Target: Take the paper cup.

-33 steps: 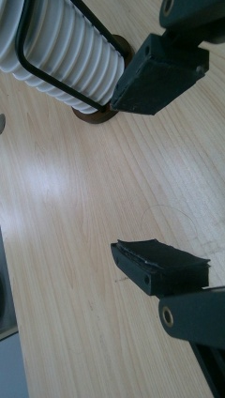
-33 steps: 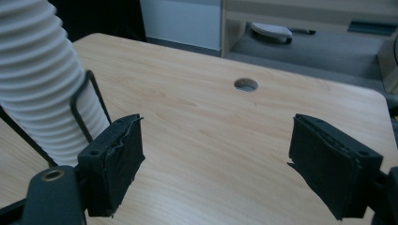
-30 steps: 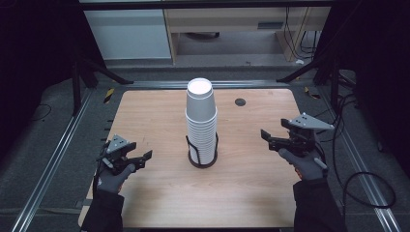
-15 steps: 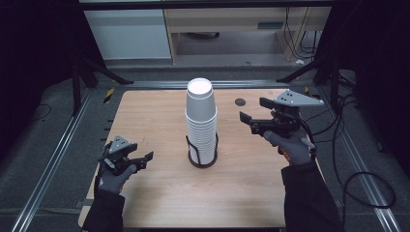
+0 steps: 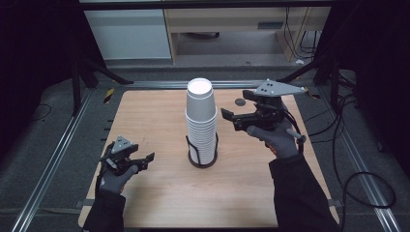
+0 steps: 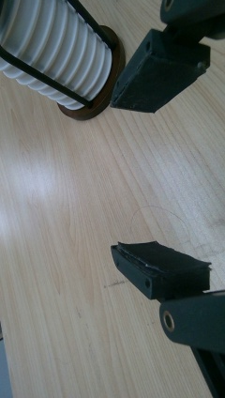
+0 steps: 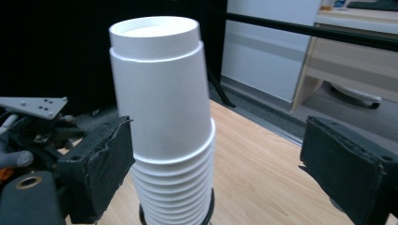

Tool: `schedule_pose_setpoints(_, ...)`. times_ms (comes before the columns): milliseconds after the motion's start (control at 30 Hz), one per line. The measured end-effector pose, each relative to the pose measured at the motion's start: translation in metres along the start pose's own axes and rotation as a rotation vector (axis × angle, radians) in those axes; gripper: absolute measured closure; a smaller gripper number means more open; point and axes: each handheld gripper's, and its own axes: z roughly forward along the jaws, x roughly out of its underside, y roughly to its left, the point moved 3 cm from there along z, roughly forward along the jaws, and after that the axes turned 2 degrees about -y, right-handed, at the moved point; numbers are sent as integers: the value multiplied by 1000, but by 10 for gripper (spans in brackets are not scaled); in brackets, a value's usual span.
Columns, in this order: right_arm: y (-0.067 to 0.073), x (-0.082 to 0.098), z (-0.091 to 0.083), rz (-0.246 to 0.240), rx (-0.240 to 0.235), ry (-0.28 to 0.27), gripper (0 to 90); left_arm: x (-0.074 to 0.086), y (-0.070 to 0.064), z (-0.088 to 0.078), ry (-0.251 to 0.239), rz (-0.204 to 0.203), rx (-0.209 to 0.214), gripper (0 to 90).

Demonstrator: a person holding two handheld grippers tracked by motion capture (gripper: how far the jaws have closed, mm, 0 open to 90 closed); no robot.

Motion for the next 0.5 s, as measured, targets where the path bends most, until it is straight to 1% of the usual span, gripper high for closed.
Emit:
schedule_pose_setpoints(33, 0, 0, 0, 0, 0, 0, 81, 0, 0, 0, 0, 0, 0, 241)
schedule_pose_setpoints(67, 4, -2, 3, -13, -14, 4, 71, 0, 0, 0, 1, 1, 0, 240)
schedule_pose_setpoints(100, 4, -2, 3, -13, -14, 4, 71, 0, 0, 1, 3, 2, 1, 240)
schedule_pose_setpoints(267, 18, -6, 12, -18, -66, 7, 55, 2, -1, 3, 12, 3, 3, 239)
schedule_pose_setpoints(300, 18, -6, 12, -18, -66, 7, 55, 2, -1, 3, 12, 3, 3, 239)
schedule_pose_setpoints(333, 20, -7, 17, -15, -77, 8, 54, 2, -1, 3, 13, 2, 4, 239)
schedule_pose_setpoints(500, 25, -8, 25, -13, -93, 19, 59, 4, 0, 5, 19, 1, 8, 239)
